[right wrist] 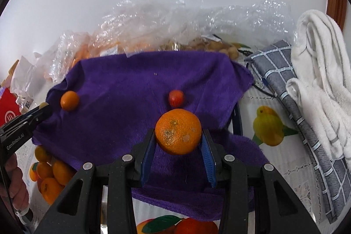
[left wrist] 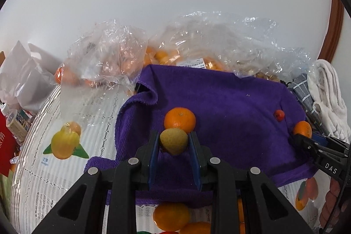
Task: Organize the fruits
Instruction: 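Carry the orange in the right gripper over the purple towel while the left carries the yellow-green fruit there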
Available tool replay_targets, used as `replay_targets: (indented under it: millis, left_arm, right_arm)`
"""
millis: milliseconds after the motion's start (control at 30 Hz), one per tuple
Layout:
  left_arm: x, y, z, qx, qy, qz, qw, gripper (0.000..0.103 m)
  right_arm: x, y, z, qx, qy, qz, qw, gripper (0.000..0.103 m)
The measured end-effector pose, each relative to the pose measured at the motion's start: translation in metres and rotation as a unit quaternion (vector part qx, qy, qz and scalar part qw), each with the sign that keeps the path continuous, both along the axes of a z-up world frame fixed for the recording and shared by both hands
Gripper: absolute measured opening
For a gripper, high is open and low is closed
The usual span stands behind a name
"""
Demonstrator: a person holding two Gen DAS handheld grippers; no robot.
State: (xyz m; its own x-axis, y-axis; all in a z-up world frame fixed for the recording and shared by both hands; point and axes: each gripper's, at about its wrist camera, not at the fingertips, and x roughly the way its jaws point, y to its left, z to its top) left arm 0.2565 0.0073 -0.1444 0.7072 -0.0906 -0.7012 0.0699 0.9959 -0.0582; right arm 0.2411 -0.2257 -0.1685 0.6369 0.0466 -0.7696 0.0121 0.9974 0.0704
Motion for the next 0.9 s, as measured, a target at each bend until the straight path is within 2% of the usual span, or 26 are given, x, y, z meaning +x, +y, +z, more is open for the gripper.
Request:
replay_targets:
  millis: [367, 800, 867, 900]
  left_arm:
    - [0.003, -0.003, -0.010, 0.014, 0.018, 0.005, 0.9997, 0.026]
    - [0.003, -0.008, -0.013, 0.029, 0.021, -0.001, 0.9993, 0.026]
    - [0.003, -0.008, -0.014, 0.030, 0.022, -0.001, 0.9993, 0.026]
    - [0.003, -0.008, -0.014, 0.030, 0.022, -0.001, 0.9993, 0.026]
  right_arm:
    - [0.002, 0.007, -0.010, -0.009, 0.013, 0.005, 1.000, 0.041]
    - [0.001, 0.009, -0.010, -0.020, 0.015, 0.008, 1.000, 0.041]
    - [0.001, 0.009, -0.010, -0.021, 0.015, 0.007, 1.000, 0.043]
    - [0.001, 0.009, -0.009, -0.022, 0.013, 0.007, 1.000, 0.048]
